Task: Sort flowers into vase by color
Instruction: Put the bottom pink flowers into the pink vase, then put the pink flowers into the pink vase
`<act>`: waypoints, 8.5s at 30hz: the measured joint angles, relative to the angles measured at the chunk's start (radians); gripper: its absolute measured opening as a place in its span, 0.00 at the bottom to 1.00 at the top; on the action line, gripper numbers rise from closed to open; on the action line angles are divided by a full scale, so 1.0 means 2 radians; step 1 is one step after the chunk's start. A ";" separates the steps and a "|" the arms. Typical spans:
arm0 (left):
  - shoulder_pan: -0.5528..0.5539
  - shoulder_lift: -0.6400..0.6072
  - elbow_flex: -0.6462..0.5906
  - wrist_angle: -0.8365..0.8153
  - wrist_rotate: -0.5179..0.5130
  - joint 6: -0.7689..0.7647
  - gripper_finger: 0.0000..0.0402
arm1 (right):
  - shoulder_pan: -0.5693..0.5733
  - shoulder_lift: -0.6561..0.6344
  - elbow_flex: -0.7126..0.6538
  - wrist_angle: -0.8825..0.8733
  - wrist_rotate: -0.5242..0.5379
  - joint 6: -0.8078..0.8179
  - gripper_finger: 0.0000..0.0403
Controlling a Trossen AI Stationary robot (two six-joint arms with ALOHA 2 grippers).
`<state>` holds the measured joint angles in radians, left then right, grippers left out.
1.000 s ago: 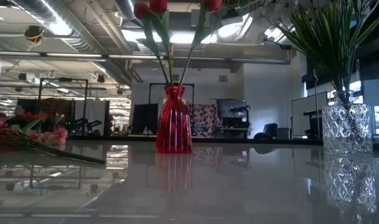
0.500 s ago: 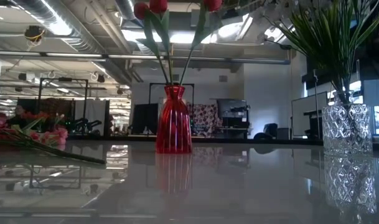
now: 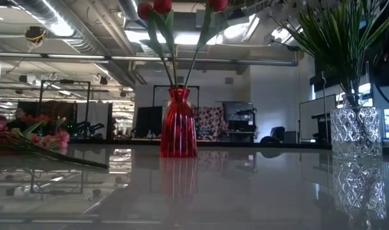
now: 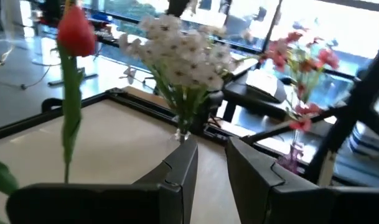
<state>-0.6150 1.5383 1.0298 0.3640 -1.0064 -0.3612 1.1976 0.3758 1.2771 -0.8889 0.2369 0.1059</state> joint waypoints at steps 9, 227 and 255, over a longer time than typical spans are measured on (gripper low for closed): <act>0.042 0.016 0.000 0.013 -0.022 -0.044 0.21 | 0.000 -0.164 -0.184 0.129 -0.055 0.009 0.00; 0.233 0.078 -0.092 -0.674 0.451 -0.970 0.21 | 0.000 -0.166 -0.117 -0.248 0.042 0.241 0.60; 0.386 0.013 -0.099 -0.766 0.367 -0.801 0.00 | 0.000 -0.165 -0.114 -0.192 0.184 0.278 0.60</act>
<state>0.1565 1.5644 0.8318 -1.1690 -0.2730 -1.9640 1.1976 0.0460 1.0481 -1.2724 0.6039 0.6612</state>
